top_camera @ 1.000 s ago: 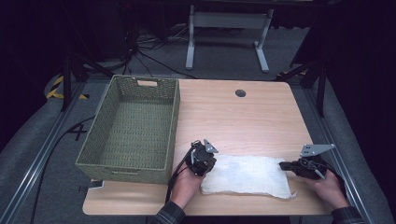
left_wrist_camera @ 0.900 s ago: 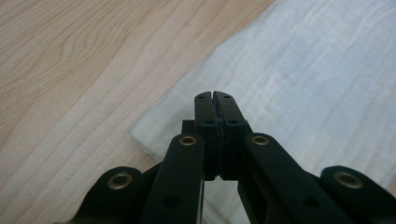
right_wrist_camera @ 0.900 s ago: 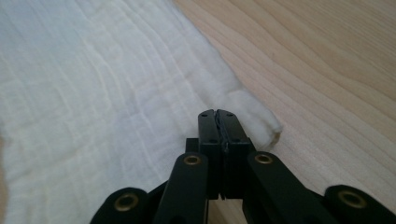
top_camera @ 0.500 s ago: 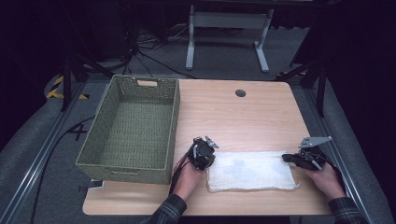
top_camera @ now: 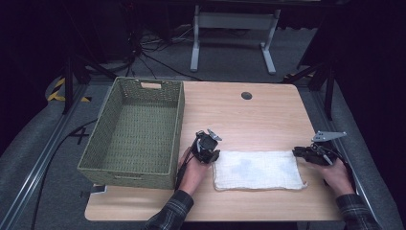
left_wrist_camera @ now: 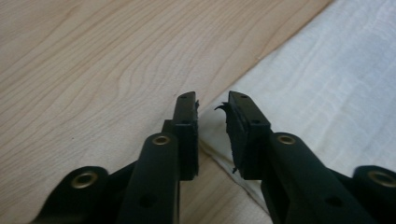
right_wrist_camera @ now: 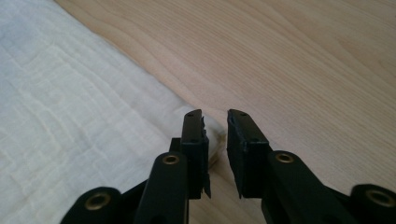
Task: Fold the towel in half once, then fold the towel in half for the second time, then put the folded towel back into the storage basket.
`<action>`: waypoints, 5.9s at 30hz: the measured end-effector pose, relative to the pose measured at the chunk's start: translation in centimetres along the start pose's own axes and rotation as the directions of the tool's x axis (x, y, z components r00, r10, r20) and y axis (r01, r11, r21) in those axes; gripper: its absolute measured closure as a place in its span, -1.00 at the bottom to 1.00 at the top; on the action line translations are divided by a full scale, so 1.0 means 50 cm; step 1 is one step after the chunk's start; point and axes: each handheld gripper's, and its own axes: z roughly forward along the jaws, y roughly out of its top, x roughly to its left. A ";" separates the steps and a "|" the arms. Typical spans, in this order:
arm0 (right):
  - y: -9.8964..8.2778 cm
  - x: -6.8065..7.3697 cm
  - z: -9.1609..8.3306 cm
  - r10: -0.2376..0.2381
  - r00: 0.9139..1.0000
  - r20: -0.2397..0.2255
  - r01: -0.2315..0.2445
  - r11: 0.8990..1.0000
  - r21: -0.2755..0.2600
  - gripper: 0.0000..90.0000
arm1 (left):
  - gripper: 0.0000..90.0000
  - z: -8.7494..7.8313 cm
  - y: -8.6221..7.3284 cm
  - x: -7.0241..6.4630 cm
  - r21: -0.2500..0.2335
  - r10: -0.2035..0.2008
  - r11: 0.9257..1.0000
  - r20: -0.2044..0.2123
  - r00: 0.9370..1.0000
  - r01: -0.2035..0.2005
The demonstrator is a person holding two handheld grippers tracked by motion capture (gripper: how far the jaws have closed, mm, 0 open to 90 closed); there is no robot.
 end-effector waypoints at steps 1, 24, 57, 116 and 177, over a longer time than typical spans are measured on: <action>0.001 -0.005 0.002 0.011 1.000 -0.003 -0.011 1.000 -0.007 0.65 | 0.50 0.001 -0.001 0.001 0.003 -0.008 1.000 -0.003 1.000 0.008; 0.023 -0.011 -0.012 -0.015 1.000 -0.022 0.013 0.996 -0.094 0.95 | 0.91 -0.053 0.011 0.000 -0.126 -0.001 0.992 0.005 1.000 0.002; -0.084 0.117 -0.100 -0.082 0.990 -0.118 0.076 0.995 -0.061 0.93 | 0.88 -0.134 -0.118 -0.105 -0.091 0.108 0.991 0.099 0.989 -0.099; -0.002 0.235 0.034 -0.211 0.931 -0.299 0.231 0.972 0.036 1.00 | 0.99 0.020 0.011 -0.105 0.019 0.215 0.973 0.269 0.939 -0.229; 0.119 0.225 0.100 -0.260 0.884 -0.389 0.250 0.965 -0.076 0.53 | 0.76 -0.034 -0.048 -0.126 -0.005 0.270 0.957 0.371 0.888 -0.289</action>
